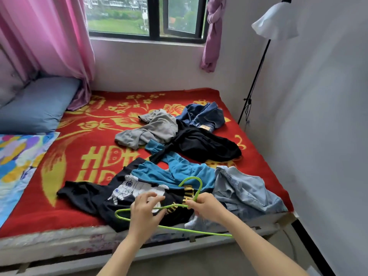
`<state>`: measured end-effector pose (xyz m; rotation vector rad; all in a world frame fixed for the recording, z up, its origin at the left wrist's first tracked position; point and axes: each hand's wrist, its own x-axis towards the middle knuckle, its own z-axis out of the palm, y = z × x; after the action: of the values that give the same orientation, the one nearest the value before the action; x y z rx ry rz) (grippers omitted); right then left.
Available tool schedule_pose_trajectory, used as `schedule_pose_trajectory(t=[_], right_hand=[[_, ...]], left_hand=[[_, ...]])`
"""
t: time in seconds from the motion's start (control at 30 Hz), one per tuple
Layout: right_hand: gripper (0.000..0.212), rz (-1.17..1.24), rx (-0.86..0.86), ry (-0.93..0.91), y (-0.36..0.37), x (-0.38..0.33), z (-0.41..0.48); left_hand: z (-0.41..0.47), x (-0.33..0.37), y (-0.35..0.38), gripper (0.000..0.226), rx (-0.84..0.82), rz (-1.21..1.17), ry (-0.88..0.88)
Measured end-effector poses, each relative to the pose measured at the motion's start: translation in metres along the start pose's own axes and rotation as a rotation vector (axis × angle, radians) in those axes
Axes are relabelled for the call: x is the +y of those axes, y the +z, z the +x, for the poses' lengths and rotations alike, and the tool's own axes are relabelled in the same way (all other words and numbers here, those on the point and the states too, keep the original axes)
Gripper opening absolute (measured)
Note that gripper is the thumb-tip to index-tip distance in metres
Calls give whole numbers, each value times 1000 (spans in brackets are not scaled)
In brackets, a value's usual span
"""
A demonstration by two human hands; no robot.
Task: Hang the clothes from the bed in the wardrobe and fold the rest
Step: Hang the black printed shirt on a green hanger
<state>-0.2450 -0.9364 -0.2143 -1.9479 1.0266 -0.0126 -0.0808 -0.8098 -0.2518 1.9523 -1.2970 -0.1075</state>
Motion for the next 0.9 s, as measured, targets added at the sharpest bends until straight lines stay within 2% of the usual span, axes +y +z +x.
schedule_pose_trajectory(t=[0.23,0.47,0.6,0.7,0.9], right_hand=[[40,-51,30,62,-74,44,82],[43,-62,16,166,-89,92,129],[34,-33,11,213,-89,101,150],[11,71,26,247,-84,108,163],[15,120,115,356,-88,111,202]], left_hand=[[61,3,37,32,81,-3,-223],[57,-29,66,30,-3,43,-496],[65,-56,76,29,-81,76,-620],[71,-81,87,32,-165,103,-678],[102,-127,103,32,-355,104,-745]])
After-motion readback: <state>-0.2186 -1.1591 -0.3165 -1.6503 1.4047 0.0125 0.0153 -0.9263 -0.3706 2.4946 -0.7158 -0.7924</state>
